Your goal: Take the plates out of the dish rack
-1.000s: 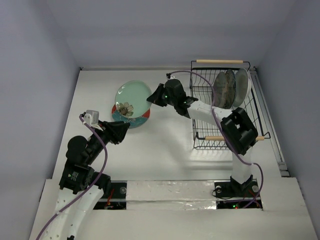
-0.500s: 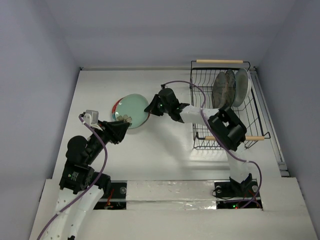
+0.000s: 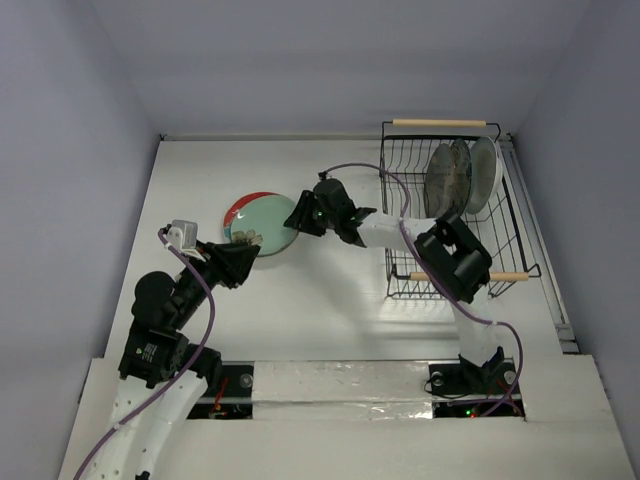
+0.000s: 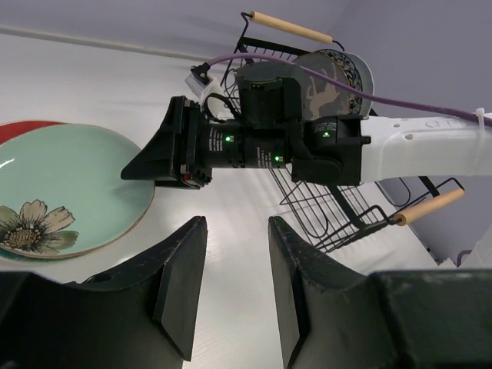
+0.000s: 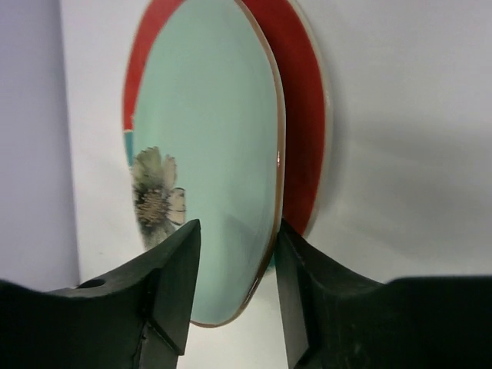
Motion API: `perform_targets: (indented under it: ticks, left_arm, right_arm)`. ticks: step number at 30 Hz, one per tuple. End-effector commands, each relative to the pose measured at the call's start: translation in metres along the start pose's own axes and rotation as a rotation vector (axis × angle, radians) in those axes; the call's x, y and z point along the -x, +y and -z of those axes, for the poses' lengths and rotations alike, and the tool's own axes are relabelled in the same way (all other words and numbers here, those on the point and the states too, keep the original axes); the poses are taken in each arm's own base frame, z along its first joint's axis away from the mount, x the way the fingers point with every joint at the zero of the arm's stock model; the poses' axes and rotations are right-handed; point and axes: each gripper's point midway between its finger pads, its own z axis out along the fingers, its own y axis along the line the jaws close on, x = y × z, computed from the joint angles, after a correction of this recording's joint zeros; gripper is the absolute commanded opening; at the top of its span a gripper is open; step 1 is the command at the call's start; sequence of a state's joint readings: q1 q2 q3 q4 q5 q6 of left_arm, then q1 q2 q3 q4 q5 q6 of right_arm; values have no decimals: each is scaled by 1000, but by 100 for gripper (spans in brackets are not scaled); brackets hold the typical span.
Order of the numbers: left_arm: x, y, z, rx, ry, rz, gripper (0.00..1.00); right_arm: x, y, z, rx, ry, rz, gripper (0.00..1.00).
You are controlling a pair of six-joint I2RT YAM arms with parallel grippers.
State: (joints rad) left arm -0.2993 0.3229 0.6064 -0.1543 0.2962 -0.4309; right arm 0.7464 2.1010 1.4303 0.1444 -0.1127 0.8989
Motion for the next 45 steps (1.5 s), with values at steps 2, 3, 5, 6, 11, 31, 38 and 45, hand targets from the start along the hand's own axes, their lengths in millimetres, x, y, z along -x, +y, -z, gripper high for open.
perform_targets:
  ticks: [2, 3, 5, 6, 11, 31, 38, 45]
  left_arm:
    - [16, -10, 2, -37, -54, -22, 35]
    - [16, -10, 2, -39, -56, -21, 35]
    - [16, -10, 2, -39, -54, -21, 35]
    - [16, -10, 2, -39, -56, -21, 35]
    - [15, -10, 1, -39, -53, -20, 35]
    - [16, -12, 2, -47, -59, -23, 35]
    - [15, -9, 1, -37, -54, -19, 35]
    - [15, -10, 1, -39, -54, -21, 35]
  right_arm:
    - [24, 26, 17, -8, -75, 85, 55]
    - [20, 24, 19, -26, -71, 108, 61]
    - [28, 18, 26, -77, -107, 130, 68]
    - [30, 16, 29, -91, -112, 150, 71]
    - [48, 26, 58, -160, -181, 246, 87]
    - [203, -141, 339, -943, -624, 317, 54]
    - [216, -167, 325, -964, -579, 311, 51]
    - [221, -206, 311, -1066, -508, 305, 50]
